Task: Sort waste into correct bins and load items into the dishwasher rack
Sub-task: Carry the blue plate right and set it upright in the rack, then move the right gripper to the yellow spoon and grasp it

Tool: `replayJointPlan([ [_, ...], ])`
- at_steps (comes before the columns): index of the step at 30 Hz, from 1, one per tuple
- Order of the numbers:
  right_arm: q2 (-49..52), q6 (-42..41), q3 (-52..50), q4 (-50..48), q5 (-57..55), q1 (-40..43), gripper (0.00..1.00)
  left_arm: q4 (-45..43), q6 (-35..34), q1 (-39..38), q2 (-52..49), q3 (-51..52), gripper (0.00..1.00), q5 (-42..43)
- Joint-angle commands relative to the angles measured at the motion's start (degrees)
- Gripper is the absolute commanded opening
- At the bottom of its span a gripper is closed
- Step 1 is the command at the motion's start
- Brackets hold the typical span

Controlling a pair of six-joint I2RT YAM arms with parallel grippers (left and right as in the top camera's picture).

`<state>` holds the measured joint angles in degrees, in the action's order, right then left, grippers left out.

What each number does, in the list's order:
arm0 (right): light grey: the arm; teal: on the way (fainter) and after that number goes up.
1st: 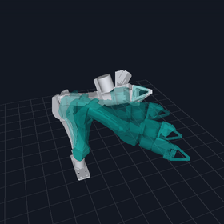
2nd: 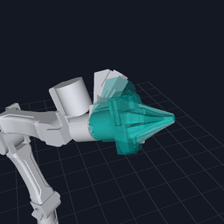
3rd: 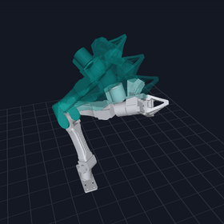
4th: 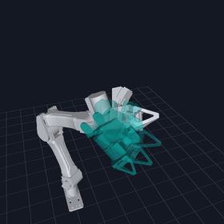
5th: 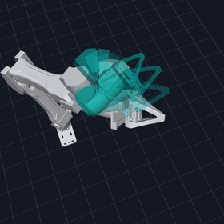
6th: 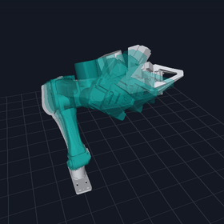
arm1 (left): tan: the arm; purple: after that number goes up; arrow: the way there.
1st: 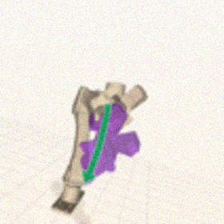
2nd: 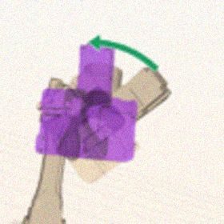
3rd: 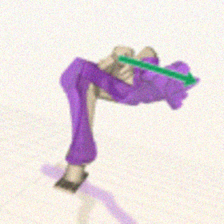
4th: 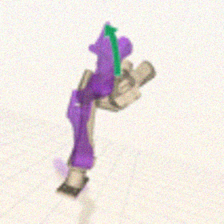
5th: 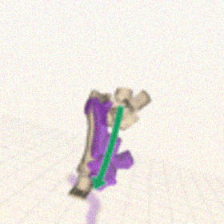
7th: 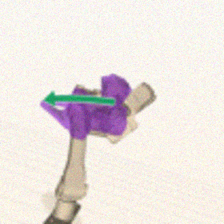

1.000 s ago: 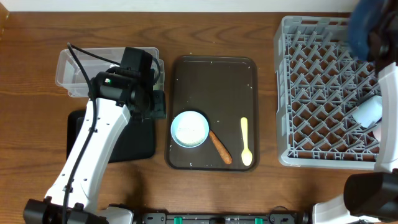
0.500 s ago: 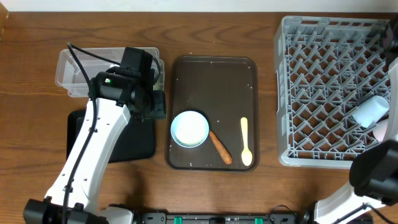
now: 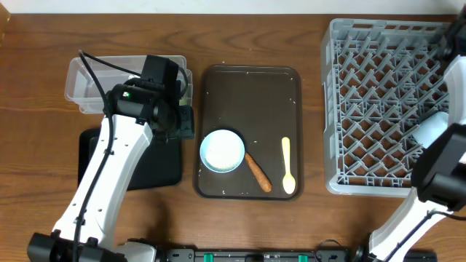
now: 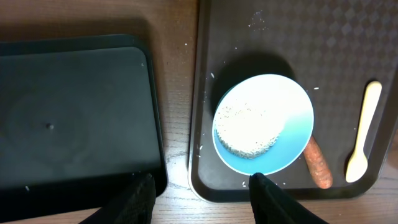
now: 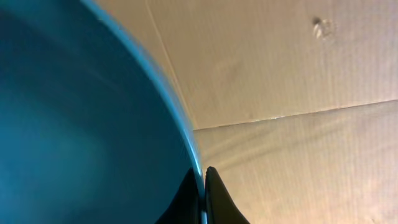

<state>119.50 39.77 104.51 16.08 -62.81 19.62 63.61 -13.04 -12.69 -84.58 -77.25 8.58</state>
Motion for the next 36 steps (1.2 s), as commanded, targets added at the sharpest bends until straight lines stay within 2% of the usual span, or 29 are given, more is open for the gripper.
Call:
replayJointPlan([
  [1, 2.4, -1.3, 0.4, 0.7, -1.5, -1.1, 0.01, 0.2, 0.3, 0.1, 0.3, 0.4, 0.51, -0.7],
  [6, 2.7, -10.0, 0.4, 4.8, -1.5, -3.6, 0.01, 0.2, 0.1, 0.1, 0.3, 0.4, 0.51, -0.7],
  [9, 2.7, -12.2, 0.4, 8.4, -1.5, -5.3, 0.01, 0.2, 0.1, 0.1, 0.3, 0.4, 0.51, -0.7],
  [12, 2.7, -15.5, 0.4, 13.9, -1.5, -6.9, 0.15, 0.2, 0.1, 0.1, 0.3, 0.4, 0.51, -0.7],
  [16, 2.7, -23.3, 0.4, 20.6, -1.2, -8.0, 0.49, 0.2, 0.1, 0.1, 0.3, 0.4, 0.51, -0.7],
  [19, 2.6, -27.8, 0.4, 25.4, 0.5, -8.1, 0.65, 0.2, 0.1, 0.1, 0.3, 0.4, 0.51, -0.7],
  [20, 2.5, -28.8, 0.4, 26.7, 1.0, -8.1, 0.68, 0.2, 0.1, 0.1, 0.3, 0.4, 0.51, -0.7],
  [26, -2.4, -30.5, 0.4, 29.9, 10.2, -8.1, 0.73, 0.2, 0.1, 0.1, 0.3, 0.4, 0.51, -0.7],
  [30, -9.5, -30.5, 0.4, 29.6, 17.4, -8.1, 0.84, 0.2, 0.1, 0.1, 0.3, 0.4, 0.51, -0.7],
  [34, -17.2, -30.5, 0.4, 31.4, 31.2, -8.5, 0.92, 0.2, 0.1, 0.1, 0.3, 0.4, 0.51, -0.7],
  [36, -20.4, -30.5, 0.4, 33.3, 41.2, -8.5, 0.92, 0.2, 0.1, 0.1, 0.3, 0.4, 0.52, -0.7],
])
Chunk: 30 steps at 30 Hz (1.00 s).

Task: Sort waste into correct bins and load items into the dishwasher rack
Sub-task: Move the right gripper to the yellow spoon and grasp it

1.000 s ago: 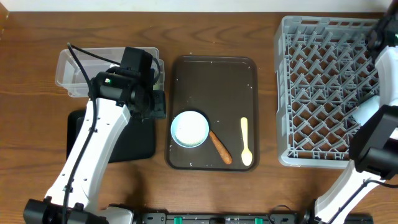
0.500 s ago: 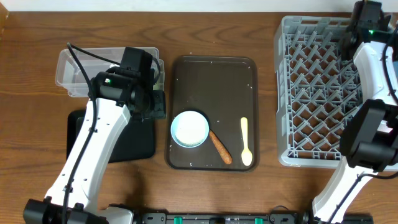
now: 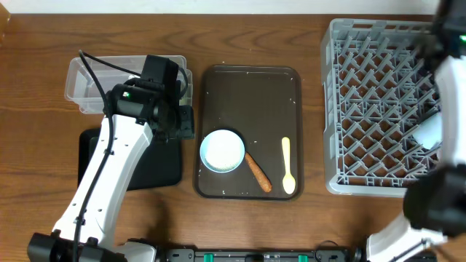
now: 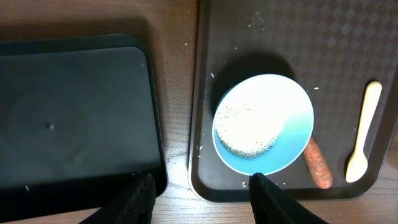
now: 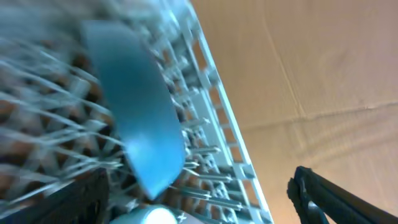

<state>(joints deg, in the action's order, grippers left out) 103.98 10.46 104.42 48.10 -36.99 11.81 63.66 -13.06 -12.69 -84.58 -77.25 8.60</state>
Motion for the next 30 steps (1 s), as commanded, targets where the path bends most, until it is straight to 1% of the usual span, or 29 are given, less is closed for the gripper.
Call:
replayJointPlan([
  [1, -6.1, -1.2, 0.5, 2.4, 20.3, -0.8, 0.92, 0.2, 0.1, 0.1, 0.3, 0.4, 0.52, -0.7],
  [2, -7.4, -1.2, 0.5, 3.8, 26.2, -0.8, 0.90, 0.2, 0.1, 0.1, 0.3, 0.4, 0.51, -0.7],
  [3, -8.5, -1.2, 0.5, 5.2, 31.7, -0.9, 0.86, 0.2, 0.1, 0.1, 0.3, 0.4, 0.51, -0.7],
  [5, -9.7, -1.8, 0.5, 7.6, 39.3, -1.2, 0.81, 0.2, 0.2, 0.1, 0.3, 0.4, 0.52, -0.7],
  [8, -10.4, -4.3, 0.5, 11.9, 46.7, -3.0, 0.80, 0.4, 0.2, 0.1, 0.3, 0.4, 0.52, -0.7],
  [10, -10.2, -4.2, 0.5, 15.5, 50.9, -5.2, 0.81, 0.6, 0.2, 0.1, 0.3, 0.4, 0.52, -0.7],
  [12, -9.8, -4.2, 0.5, 19.2, 52.5, -7.9, 0.81, 0.8, 0.2, 0.1, 0.3, 0.4, 0.52, -0.7],
  [17, -7.7, -4.2, 0.4, 27.0, 52.4, -14.8, 0.80, 1.9, 0.2, 0.1, 0.3, 0.4, 0.52, -0.8],
  [20, -6.2, -4.3, -0.6, 29.6, 52.4, -19.2, 0.78, 2.7, 0.1, 0.1, 0.3, 0.4, 0.52, -0.8],
  [25, -4.6, -7.7, -6.7, 29.5, 52.3, -25.7, 0.77, 3.6, 0.1, 0.1, 0.3, 0.4, 0.52, -0.8],
  [28, -4.3, -9.8, -12.9, 27.4, 51.4, -29.1, 0.76, 3.7, 0.2, 0.1, 0.3, 0.4, 0.52, -0.8],
  [30, -4.3, -12.6, -17.3, 25.5, 51.4, -31.1, 0.75, 3.6, 0.2, 0.1, 0.3, 0.4, 0.52, -0.8],
])
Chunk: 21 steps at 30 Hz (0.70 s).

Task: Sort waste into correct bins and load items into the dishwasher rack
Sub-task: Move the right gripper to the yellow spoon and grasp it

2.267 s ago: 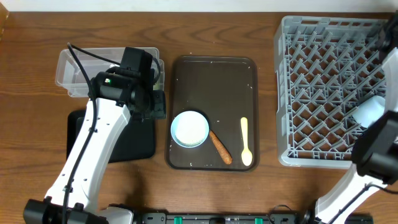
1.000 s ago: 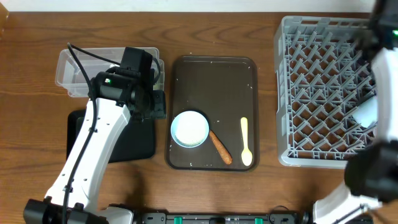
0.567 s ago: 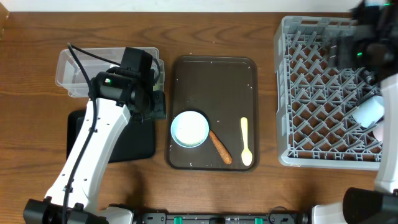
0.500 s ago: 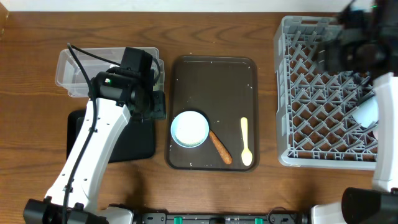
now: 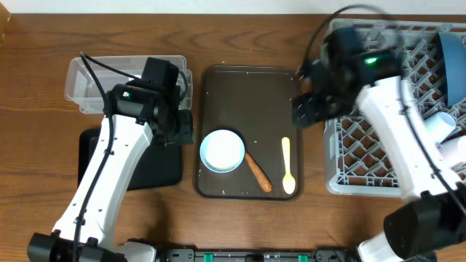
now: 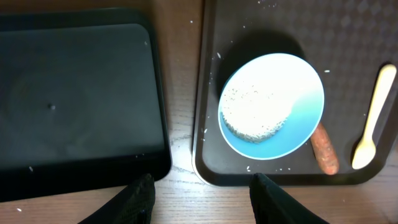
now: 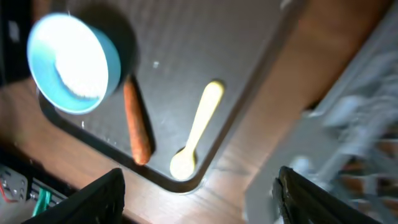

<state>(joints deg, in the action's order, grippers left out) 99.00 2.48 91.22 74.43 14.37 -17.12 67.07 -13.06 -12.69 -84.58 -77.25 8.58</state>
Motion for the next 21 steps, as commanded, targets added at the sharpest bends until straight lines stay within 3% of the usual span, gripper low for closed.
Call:
replayJointPlan([
  [1, 0.7, -6.2, -6.3, -1.6, 0.0, -3.1, 0.75, 0.2, 0.2, 0.1, 0.3, 0.5, 0.52, -0.8],
  [10, 0.7, -16.7, -22.1, -8.9, -1.1, -12.1, 0.71, 0.2, 0.2, 0.1, 0.3, 0.4, 0.52, -0.7],
  [17, 0.7, -28.2, -30.0, -13.3, -8.0, -18.5, 0.69, 0.2, 0.2, 0.1, 0.3, 0.4, 0.52, -0.7],
  [21, 0.7, -30.5, -32.8, -16.2, -9.0, -19.9, 0.69, 0.2, 0.2, 0.1, 0.3, 0.4, 0.52, -0.7],
])
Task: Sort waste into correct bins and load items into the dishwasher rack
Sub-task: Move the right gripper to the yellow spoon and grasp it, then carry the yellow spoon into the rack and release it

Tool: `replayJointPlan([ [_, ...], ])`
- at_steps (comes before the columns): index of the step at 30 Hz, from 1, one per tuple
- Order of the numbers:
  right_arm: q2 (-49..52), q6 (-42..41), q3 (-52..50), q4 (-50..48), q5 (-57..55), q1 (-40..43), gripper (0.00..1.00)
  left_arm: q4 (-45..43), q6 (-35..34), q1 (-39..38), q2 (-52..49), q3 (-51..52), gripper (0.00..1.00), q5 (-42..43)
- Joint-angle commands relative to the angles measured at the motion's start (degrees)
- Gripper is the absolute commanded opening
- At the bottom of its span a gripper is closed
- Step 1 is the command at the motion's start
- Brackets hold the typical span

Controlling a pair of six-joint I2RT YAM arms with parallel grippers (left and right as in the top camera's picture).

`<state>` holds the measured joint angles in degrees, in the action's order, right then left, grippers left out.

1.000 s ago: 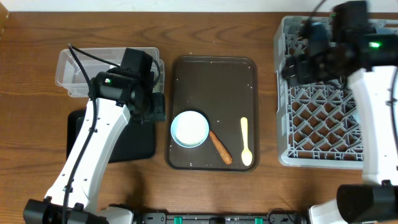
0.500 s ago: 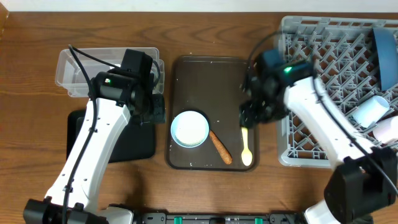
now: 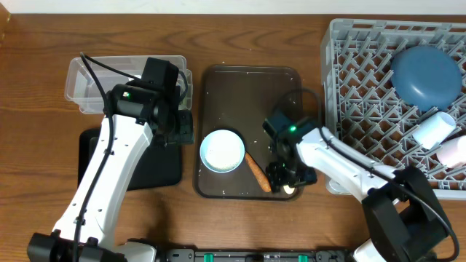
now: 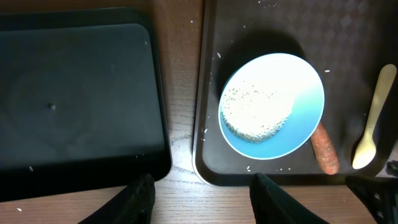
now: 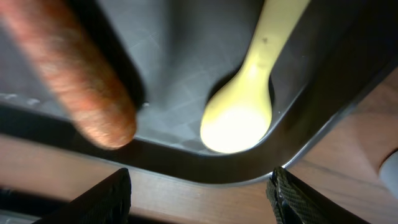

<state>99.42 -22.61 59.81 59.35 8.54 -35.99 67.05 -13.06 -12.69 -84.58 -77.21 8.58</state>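
A brown tray (image 3: 247, 87) holds a blue bowl of rice (image 3: 222, 151), a sausage (image 3: 257, 172) and a yellow spoon (image 5: 249, 106). My right gripper (image 5: 202, 199) is open, low over the tray's front right corner. The spoon's bowl and the sausage's end (image 5: 81, 93) lie just ahead of its fingers. In the overhead view the right gripper (image 3: 284, 177) hides most of the spoon. My left gripper (image 4: 202, 199) is open, above the table between the black bin and the tray. A blue plate (image 3: 426, 73) rests in the grey dishwasher rack (image 3: 364, 44).
A clear plastic bin (image 3: 124, 84) stands at the back left, and a black bin (image 3: 131, 156) sits in front of it under the left arm. A white cup (image 3: 435, 129) and a second cup (image 3: 455, 151) lie in the rack's right side.
My right gripper was open, high over the tray beside the rack's left edge. Now it is down at the tray's front right corner, close to the spoon. The left arm has not moved.
My right gripper was shut on the blue plate's rim at the rack. Then it was open with the plate standing in the rack. Then it was over the tray, and now it is low by the spoon. The left gripper stayed open, shifting only slightly.
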Motion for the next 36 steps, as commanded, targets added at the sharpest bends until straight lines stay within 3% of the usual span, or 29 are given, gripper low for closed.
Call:
replayJointPlan([
  [1, 0.3, -5.7, -1.8, -1.9, -3.2, -1.0, 0.69, 0.2, 0.2, 0.1, 0.3, 0.4, 0.52, -0.7],
  [24, 0.4, -8.9, -9.0, -12.7, -6.0, -1.2, 0.64, 0.2, 0.2, 0.1, 0.3, 0.4, 0.52, -0.7],
  [28, 0.4, -8.9, -10.4, -13.9, -6.2, -1.2, 0.54, 0.2, 0.2, 0.1, 0.3, 0.4, 0.52, -0.7],
  [36, 0.4, -8.9, -10.5, -14.2, -7.1, -1.2, 0.45, 0.2, 0.2, 0.1, 0.3, 0.4, 0.52, -0.7],
])
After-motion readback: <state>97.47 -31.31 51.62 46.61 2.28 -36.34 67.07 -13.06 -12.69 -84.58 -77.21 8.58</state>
